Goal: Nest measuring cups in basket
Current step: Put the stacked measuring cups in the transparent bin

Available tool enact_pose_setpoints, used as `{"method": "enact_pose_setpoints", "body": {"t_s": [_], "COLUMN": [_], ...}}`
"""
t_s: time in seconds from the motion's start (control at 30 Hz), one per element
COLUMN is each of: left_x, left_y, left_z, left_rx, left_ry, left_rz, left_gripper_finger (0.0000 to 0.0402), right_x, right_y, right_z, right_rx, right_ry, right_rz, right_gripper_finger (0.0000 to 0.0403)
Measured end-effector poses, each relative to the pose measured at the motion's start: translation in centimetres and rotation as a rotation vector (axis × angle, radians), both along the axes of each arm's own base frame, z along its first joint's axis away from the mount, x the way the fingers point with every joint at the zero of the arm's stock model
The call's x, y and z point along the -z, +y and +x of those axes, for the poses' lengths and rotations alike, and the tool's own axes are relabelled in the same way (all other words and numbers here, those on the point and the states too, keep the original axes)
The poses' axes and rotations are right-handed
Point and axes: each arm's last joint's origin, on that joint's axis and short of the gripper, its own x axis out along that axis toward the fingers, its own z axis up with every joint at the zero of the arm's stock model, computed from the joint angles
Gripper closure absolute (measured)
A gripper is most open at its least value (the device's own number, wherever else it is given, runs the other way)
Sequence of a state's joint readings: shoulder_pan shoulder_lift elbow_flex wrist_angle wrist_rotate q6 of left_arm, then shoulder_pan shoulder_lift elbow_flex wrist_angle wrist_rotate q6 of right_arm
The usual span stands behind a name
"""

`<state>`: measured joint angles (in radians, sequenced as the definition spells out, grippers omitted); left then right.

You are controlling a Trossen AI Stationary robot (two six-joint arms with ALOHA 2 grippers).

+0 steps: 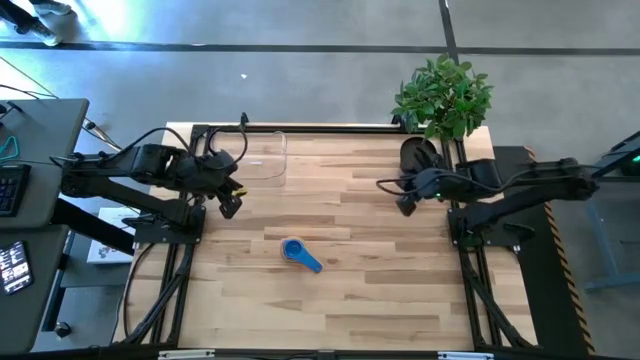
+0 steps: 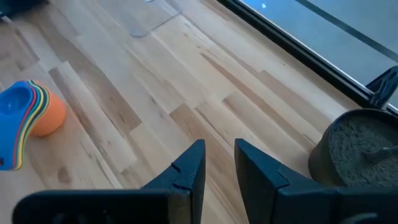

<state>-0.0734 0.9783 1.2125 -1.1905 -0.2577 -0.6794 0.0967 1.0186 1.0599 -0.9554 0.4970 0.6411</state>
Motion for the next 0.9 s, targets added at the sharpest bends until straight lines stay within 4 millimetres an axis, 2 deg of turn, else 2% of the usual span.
{"method": "enact_pose_setpoints", "body": {"t_s": [0.27,0.57,0.77,0.9], "left_x": [-0.2,0.0,0.7,1.2], "left_y": [0.0,0.1,0.0,-0.1], "left_z": [0.3,0.7,1.9,2.8], "left_rx": [-0.053,-0.151,-0.189,-0.186], "left_ry": [-0.051,-0.062,-0.024,0.008], "left_rz": [-0.038,-0.056,-0.073,-0.085], "left_gripper_finger": [0.0316,0.0316,0.0316,0.0316], "right_x": [3.5,9.2,12.2,13.3], "right_y": [-0.2,0.4,0.5,0.5], "right_z": [-2.7,-4.5,-5.8,-6.5], "right_rx": [-0.086,-0.38,-0.449,-0.488], "right_ry": [-0.149,-0.392,-0.495,-0.569], "right_rz": [-0.027,0.041,0.095,0.096], "right_gripper_finger": [0.0324,0.0324,0.0324,0.0324]}}
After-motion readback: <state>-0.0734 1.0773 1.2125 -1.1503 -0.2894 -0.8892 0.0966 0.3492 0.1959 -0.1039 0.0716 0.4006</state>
